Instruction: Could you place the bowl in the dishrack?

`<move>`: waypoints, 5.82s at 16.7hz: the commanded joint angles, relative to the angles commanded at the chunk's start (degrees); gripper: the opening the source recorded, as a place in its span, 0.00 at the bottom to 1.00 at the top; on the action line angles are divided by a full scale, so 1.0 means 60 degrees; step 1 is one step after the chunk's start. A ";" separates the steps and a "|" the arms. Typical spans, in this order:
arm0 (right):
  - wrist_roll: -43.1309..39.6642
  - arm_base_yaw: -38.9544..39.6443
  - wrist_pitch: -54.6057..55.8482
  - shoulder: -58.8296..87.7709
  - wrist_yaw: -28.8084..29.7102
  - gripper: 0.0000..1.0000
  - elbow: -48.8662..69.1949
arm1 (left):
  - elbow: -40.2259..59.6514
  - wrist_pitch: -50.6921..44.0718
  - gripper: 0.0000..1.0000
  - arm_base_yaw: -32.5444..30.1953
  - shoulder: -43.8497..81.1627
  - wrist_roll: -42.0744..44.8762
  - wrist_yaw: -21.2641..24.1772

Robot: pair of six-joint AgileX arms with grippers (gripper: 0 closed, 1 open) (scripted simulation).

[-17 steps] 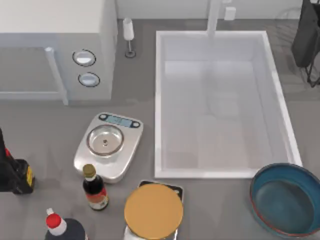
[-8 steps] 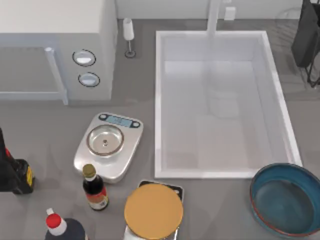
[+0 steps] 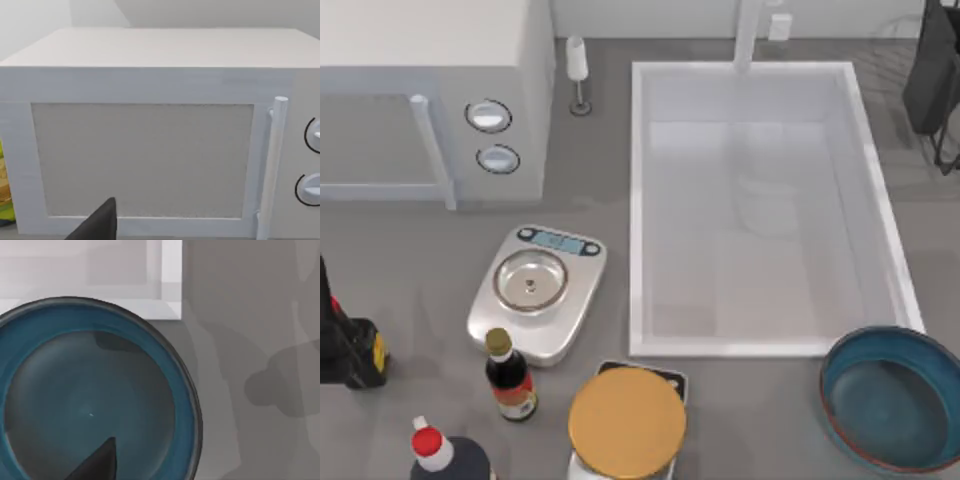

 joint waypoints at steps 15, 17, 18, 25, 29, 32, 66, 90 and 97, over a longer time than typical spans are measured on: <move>0.0583 0.0535 -0.2831 0.3473 -0.0042 1.00 0.2625 | 0.0000 0.0000 1.00 0.0000 0.0000 0.0000 0.0000; 0.0584 0.0552 -0.2288 0.3651 -0.0043 1.00 0.2224 | 0.0000 0.0000 1.00 0.0000 0.0000 0.0000 0.0000; 0.0591 0.0560 -0.1867 0.3787 -0.0043 1.00 0.1952 | 0.0000 0.0000 1.00 0.0000 0.0000 0.0000 0.0000; 0.0661 0.0610 0.1089 0.4784 -0.0044 1.00 0.0039 | 0.0000 0.0000 1.00 0.0000 0.0000 0.0000 0.0000; 0.0664 0.0614 0.1183 0.4821 -0.0044 1.00 -0.0035 | 0.0000 0.0000 1.00 0.0000 0.0000 0.0000 0.0000; 0.0664 0.0614 0.1183 0.4821 -0.0044 0.85 -0.0035 | 0.0000 0.0000 1.00 0.0000 0.0000 0.0000 0.0000; 0.0579 0.0532 -0.5877 0.4020 -0.0038 0.00 0.5932 | 0.0000 0.0000 1.00 0.0000 0.0000 0.0000 0.0000; -0.0722 -0.4973 0.2863 0.1108 -0.3996 0.00 0.4814 | 0.0000 0.0000 1.00 0.0000 0.0000 0.0000 0.0000; -0.1339 -0.7367 0.6842 -0.0422 -0.5800 0.00 0.3865 | 0.0000 0.0000 1.00 0.0000 0.0000 0.0000 0.0000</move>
